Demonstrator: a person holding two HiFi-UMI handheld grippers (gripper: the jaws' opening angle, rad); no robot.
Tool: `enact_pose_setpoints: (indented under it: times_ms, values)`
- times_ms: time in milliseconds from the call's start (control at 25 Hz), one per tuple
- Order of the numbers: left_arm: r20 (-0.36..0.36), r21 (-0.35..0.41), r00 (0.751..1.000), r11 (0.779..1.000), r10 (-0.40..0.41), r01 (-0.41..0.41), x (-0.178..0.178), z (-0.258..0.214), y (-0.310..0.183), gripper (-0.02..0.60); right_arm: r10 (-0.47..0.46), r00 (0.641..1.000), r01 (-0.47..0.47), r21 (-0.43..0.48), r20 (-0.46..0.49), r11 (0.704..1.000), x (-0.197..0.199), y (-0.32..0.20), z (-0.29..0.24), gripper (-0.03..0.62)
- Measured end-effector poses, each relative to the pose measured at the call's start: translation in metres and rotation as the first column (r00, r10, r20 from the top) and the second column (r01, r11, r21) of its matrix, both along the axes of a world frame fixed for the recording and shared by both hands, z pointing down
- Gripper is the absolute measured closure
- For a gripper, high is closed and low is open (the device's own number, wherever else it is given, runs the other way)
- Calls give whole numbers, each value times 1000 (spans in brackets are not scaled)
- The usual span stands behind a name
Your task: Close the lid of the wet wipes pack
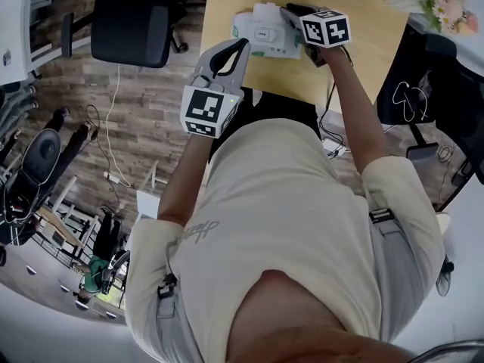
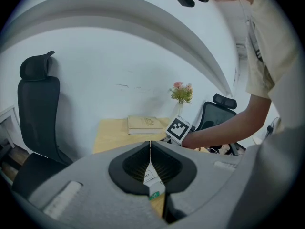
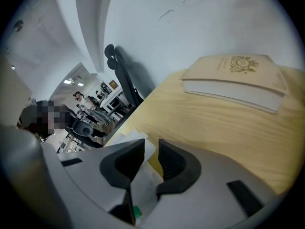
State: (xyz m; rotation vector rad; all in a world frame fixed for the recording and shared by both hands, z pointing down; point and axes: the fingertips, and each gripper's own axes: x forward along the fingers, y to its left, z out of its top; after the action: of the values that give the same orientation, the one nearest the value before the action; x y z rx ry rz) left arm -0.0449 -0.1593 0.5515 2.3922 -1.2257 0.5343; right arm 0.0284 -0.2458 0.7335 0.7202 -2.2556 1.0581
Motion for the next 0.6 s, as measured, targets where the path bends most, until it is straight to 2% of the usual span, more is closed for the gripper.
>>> enact_pose_setpoints:
  times_ms: [160, 320, 600]
  values:
    - [10, -4, 1000, 1000, 11, -11, 3, 1, -2, 565, -36, 998, 39, -63, 55, 997, -8, 0, 3, 522]
    - [22, 8, 1000, 1000, 12, -12, 1, -5, -6, 565, -36, 996, 42, -76, 79, 996, -9, -4, 0, 522]
    - [21, 39, 1000, 999, 17, -18, -5, -19, -9, 565, -49, 998, 48, 40, 34, 998, -6, -3, -21, 525]
